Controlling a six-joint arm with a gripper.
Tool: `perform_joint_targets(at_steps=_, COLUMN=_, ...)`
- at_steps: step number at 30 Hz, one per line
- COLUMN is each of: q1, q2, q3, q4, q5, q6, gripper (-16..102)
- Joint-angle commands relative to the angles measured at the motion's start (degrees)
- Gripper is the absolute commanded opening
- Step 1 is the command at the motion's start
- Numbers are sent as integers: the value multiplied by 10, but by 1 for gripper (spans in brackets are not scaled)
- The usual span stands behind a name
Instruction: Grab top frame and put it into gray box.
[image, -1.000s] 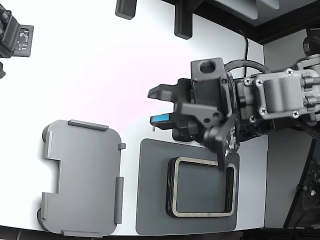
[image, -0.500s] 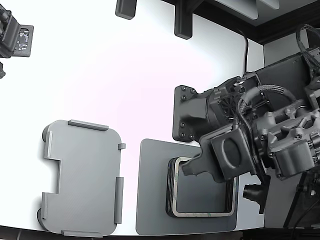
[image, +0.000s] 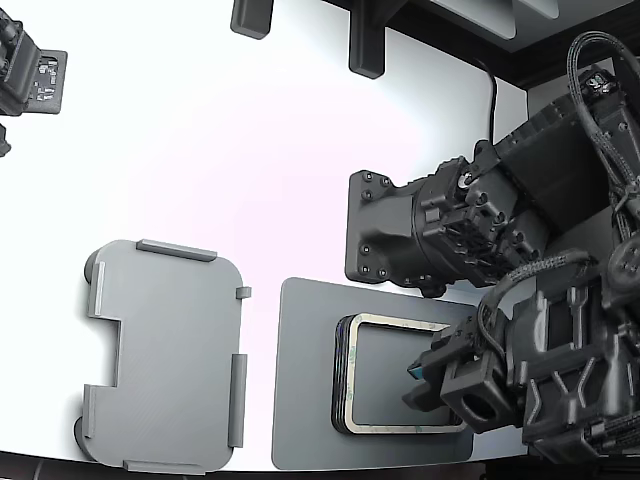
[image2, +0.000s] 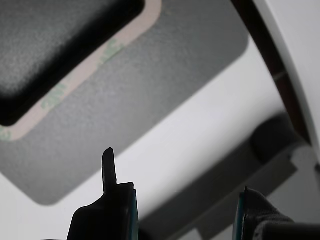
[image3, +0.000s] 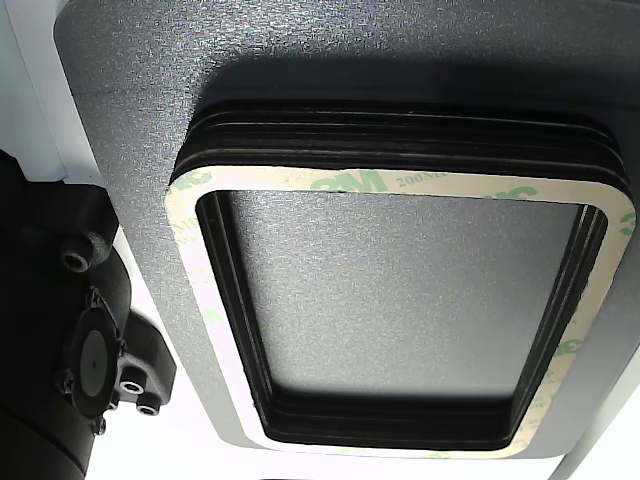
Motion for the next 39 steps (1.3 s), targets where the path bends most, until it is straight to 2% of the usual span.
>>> perform_joint_targets(at_steps=1, q1=54, q2=-11, q3=-7, q4=-1, q5=-4, q6=15, gripper=83)
perform_joint_targets(at_steps=2, q1=69, q2=-21, q3=-11, q4=0, q5=-7, q6=24, gripper=85)
perform_joint_targets(at_steps=4, q1=97, q2=-40, q3=-20, q4=3, q5=-18, q6=29, gripper=81)
perform_joint_targets(at_steps=6, q1=123, q2=-54, q3=-21, q4=0, q5=-28, q6=49, gripper=87)
perform_joint_targets(at_steps=7, q1=138, q2=-57, q3=-17, q4=-5, q5=-31, q6=60, gripper=82)
perform_joint_targets(at_steps=10, q1=180, q2=-70, q3=-7, q4=-16, q5=-29, q6=94, gripper=84)
perform_joint_targets(at_steps=12, q1=201, q2=-83, q3=-9, q4=-17, q5=-20, q6=102, gripper=81)
perform_joint_targets(at_steps=18, q1=229, q2=-124, q3=-20, q4=-40, q5=-35, q6=58, gripper=94)
perform_joint_targets(at_steps=23, q1=247, q2=-186, q3=-72, q4=-21, q5=-37, q6=63, gripper=100)
perform_joint_targets(at_steps=39, q1=278, q2=-294, q3=-102, q4=-31, q5=-66, q6=30, gripper=98)
